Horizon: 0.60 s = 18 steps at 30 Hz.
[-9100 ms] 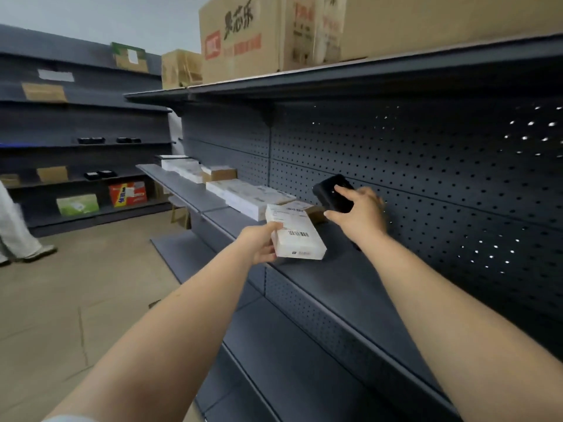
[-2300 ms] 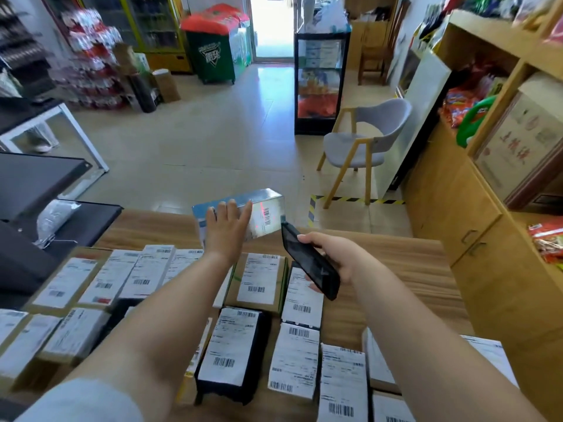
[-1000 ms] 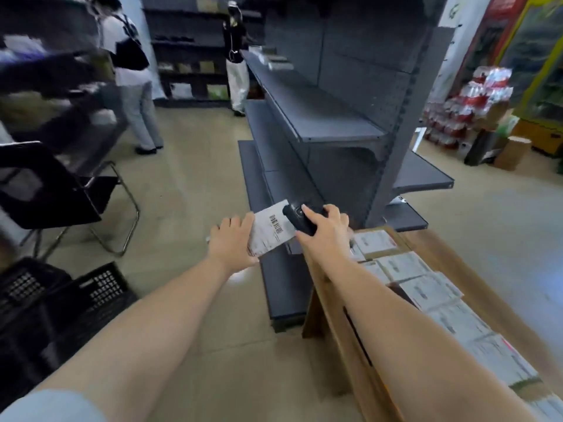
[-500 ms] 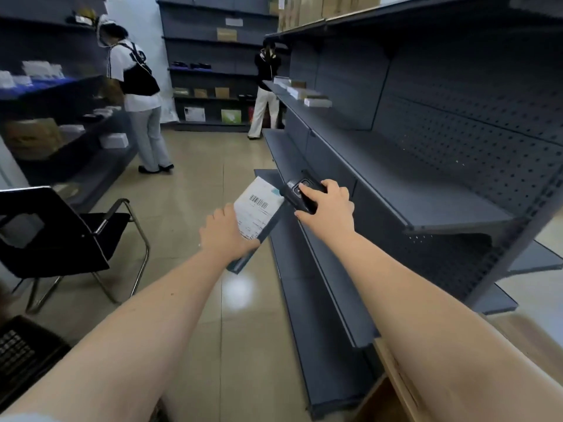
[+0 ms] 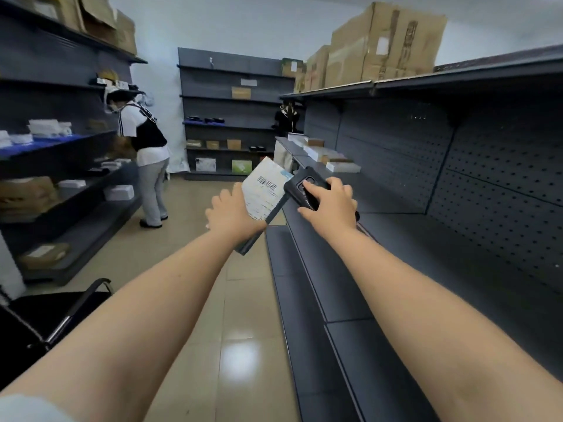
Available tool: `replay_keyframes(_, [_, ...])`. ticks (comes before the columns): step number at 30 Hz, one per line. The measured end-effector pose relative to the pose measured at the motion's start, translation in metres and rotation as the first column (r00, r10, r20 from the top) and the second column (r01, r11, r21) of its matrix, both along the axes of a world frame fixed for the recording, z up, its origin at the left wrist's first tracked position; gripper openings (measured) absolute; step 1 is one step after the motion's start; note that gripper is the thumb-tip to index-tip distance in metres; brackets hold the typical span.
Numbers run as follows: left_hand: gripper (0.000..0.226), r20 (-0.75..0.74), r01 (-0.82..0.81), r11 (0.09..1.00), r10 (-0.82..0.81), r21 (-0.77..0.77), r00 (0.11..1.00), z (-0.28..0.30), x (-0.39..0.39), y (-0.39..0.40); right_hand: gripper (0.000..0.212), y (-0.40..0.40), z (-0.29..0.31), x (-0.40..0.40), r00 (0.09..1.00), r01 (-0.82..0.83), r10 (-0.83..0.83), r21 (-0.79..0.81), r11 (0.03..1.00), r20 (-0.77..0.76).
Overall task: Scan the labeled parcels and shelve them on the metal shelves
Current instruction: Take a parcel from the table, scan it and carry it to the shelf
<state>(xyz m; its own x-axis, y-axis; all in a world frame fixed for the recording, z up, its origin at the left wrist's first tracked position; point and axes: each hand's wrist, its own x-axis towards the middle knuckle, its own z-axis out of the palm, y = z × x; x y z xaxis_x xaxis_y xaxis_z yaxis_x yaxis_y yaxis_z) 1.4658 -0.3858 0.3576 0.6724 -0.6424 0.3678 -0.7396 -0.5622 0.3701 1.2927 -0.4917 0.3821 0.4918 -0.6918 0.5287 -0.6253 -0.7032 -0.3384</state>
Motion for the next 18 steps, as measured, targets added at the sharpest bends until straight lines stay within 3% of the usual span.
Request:
replay_keyframes(5, [0.093, -0.108, 0.042, 0.999, -0.044, -0.024, 0.993, -0.021, 0.084, -0.097, 0.056, -0.086, -0.024, 0.085, 0.999, 0.037, -0.037, 0.026, 0.999, -0.002])
replay_keyframes(12, [0.1, -0.055, 0.228, 0.973, -0.227, 0.022, 0.972, -0.011, 0.191, -0.261, 0.057, -0.224, -0.016, 0.177, 0.971, 0.236, -0.237, 0.029, 0.971, 0.035])
replay_keyframes(18, [0.108, -0.047, 0.386, 0.922, -0.384, 0.028, 0.922, 0.017, 0.232, -0.406, 0.057, -0.326, 0.01, 0.21, 0.911, 0.407, -0.408, 0.022, 0.913, 0.059])
